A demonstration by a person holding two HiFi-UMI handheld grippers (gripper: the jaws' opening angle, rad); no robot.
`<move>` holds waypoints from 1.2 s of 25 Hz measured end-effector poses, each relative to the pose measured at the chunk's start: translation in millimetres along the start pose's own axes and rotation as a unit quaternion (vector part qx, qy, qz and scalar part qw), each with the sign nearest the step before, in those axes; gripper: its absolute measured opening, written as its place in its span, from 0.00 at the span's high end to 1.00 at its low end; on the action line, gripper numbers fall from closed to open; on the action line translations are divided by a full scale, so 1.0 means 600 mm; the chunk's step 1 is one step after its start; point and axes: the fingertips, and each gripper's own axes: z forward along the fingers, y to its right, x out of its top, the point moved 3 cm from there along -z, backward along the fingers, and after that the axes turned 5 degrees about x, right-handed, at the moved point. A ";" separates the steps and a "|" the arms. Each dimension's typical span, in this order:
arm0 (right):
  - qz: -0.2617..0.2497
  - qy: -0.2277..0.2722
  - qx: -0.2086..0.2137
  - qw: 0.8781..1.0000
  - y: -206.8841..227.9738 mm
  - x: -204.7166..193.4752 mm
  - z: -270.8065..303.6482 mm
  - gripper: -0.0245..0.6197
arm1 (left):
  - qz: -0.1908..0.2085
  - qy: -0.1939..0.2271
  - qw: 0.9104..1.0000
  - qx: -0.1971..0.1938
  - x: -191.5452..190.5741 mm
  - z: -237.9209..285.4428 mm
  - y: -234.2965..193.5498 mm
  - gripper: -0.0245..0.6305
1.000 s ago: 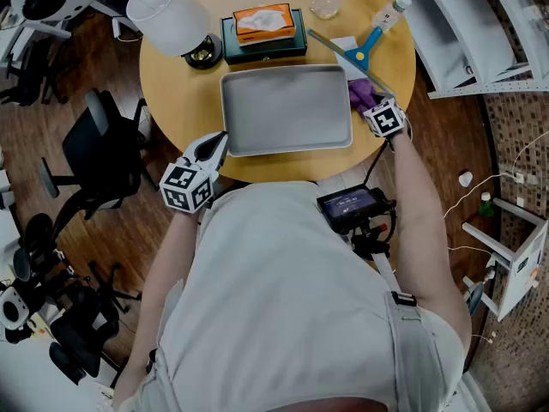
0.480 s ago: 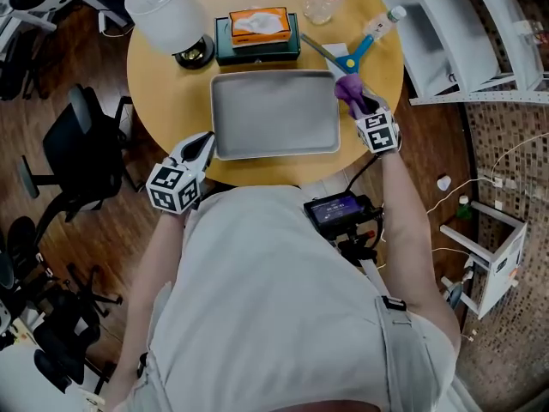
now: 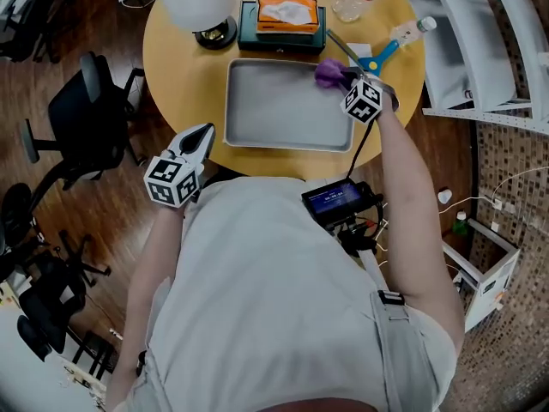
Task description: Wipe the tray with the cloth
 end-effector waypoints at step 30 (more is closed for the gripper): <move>-0.008 0.049 0.108 0.993 -0.301 -0.054 -0.050 0.85 | 0.037 -0.018 0.997 -0.066 -0.003 0.045 0.047 0.96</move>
